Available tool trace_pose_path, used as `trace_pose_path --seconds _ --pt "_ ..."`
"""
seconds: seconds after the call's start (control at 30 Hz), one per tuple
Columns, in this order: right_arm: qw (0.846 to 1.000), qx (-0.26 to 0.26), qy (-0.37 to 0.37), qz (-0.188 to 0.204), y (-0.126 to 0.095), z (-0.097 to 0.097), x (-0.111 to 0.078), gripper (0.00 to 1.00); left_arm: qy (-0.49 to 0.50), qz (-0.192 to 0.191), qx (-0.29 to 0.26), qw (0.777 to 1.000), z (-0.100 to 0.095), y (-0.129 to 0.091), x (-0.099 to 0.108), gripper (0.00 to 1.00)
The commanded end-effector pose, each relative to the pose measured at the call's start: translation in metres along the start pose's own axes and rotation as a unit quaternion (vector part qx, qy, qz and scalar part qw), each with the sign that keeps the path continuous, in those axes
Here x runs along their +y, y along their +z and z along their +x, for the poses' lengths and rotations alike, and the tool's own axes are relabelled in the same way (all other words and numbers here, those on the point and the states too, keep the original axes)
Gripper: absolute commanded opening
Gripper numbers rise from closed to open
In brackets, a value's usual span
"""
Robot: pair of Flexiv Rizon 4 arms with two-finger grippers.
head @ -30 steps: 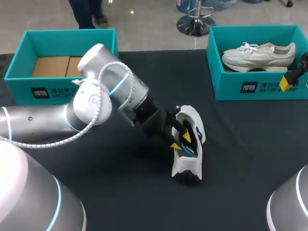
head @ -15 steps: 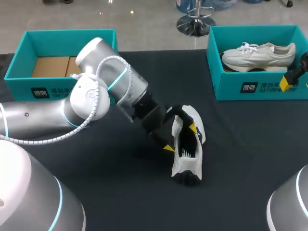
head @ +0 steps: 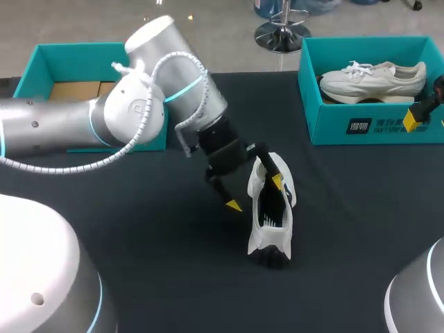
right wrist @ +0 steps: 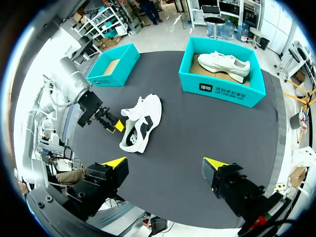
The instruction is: Take the shoe out of the shoebox, open the shoe tongue, remove and reinsert the insole, then place the shoe into the shoebox
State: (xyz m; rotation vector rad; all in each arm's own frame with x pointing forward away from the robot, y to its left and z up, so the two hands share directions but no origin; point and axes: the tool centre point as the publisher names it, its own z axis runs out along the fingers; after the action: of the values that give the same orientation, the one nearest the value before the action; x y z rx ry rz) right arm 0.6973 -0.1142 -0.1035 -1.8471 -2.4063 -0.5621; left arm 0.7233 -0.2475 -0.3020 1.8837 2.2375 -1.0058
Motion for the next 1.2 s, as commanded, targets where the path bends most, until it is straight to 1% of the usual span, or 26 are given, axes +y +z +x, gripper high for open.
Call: trace_pose_path --seconds 0.03,0.3,0.33,0.4,0.47,0.5,0.53,0.57,0.6,0.63,0.67,0.73,0.8,0.83,0.9,1.03,1.13,1.2 --pt "1.0 0.0 0.0 0.004 0.0 0.0 0.003 1.0 -0.001 -0.006 0.018 1.0 0.0 -0.005 -0.004 1.0" --pt "1.0 0.0 0.0 0.004 0.0 0.0 0.003 1.0 -0.001 -0.006 0.018 1.0 0.0 -0.005 -0.004 1.0" --pt "1.0 0.0 0.0 0.004 0.0 0.0 0.003 1.0 0.009 -0.013 0.021 1.0 0.0 -0.005 -0.004 1.0" --pt "1.0 0.0 0.0 0.004 0.0 0.0 0.003 1.0 0.022 -0.042 0.04 0.998 0.001 -0.002 -0.004 1.0" --pt "1.0 0.0 0.0 0.004 0.0 0.0 0.003 1.0 0.036 -0.046 0.052 0.997 0.002 0.0 -0.004 1.0" --pt "1.0 0.0 0.0 0.004 0.0 0.0 0.003 1.0 0.041 -0.061 0.061 0.995 0.003 0.001 -0.004 1.0" --pt "1.0 0.0 0.0 0.004 0.0 0.0 0.003 1.0 0.047 -0.069 0.071 0.994 0.004 0.002 -0.003 0.78" --pt "1.0 0.0 0.0 0.004 0.0 0.0 0.003 1.0 0.045 -0.058 0.072 0.995 0.004 0.003 -0.002 0.26" --pt "1.0 0.0 0.0 0.004 0.0 0.0 0.003 1.0 0.051 -0.079 0.078 0.993 0.005 0.004 -0.001 0.0" --pt "1.0 0.0 0.0 0.004 0.0 0.0 0.003 1.0 0.057 -0.081 0.081 0.992 0.005 0.005 0.0 0.0" --pt "1.0 0.0 0.0 0.004 0.0 0.0 0.003 1.0 0.055 -0.069 0.081 0.993 0.005 0.006 0.0 0.0" --pt "1.0 0.0 0.0 0.004 0.0 0.0 0.003 1.0 0.066 -0.086 0.083 0.991 0.003 0.008 0.001 0.0" --pt "1.0 0.0 0.0 0.004 0.0 0.0 0.003 1.0 0.063 -0.068 0.083 0.992 0.001 0.012 0.003 0.0" --pt "1.0 0.0 0.0 0.004 0.0 0.0 0.003 1.0 0.068 -0.075 0.087 0.991 0.0 0.015 0.004 0.0" --pt "1.0 0.0 0.0 0.004 0.0 0.0 0.003 1.0 0.068 -0.063 0.089 0.992 -0.003 0.021 0.005 0.0" --pt "1.0 0.0 0.0 0.004 0.0 0.0 0.003 1.0 0.083 -0.087 0.096 0.988 -0.011 0.035 0.006 0.0" --pt "1.0 0.0 0.0 0.004 0.0 0.0 0.003 1.0 0.088 -0.103 0.112 0.984 -0.013 0.049 0.011 0.0" --pt "1.0 0.0 0.0 0.004 0.0 0.0 0.003 1.0 0.088 -0.1 0.123 0.983 -0.012 0.058 0.014 0.0"
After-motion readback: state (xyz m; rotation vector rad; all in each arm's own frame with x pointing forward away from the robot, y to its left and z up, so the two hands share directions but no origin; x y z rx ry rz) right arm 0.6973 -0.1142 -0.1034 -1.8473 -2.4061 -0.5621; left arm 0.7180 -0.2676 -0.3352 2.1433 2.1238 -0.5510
